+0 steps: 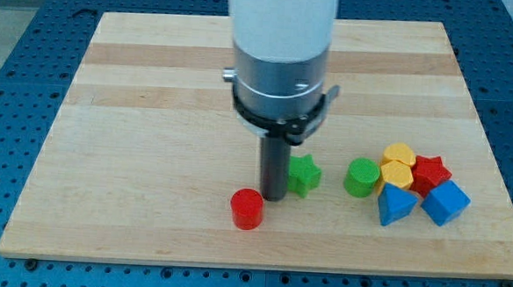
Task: Move blue cube along with blue triangle to the red circle
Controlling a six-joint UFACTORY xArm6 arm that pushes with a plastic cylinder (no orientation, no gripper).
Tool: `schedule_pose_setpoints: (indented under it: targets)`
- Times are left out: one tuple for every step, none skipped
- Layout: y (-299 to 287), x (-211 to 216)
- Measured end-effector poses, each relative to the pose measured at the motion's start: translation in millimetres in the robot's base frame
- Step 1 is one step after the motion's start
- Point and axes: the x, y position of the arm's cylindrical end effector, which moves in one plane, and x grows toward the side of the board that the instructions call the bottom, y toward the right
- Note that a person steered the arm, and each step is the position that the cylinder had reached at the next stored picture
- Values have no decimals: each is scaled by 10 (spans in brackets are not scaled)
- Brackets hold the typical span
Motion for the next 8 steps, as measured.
schedule_pose_setpoints:
  targets:
    - [335, 19]
    - [446, 218]
    - [475, 486]
    - [888, 591]
    - [1599, 601]
    - [2376, 441]
    - [2550, 18]
    - [2367, -36]
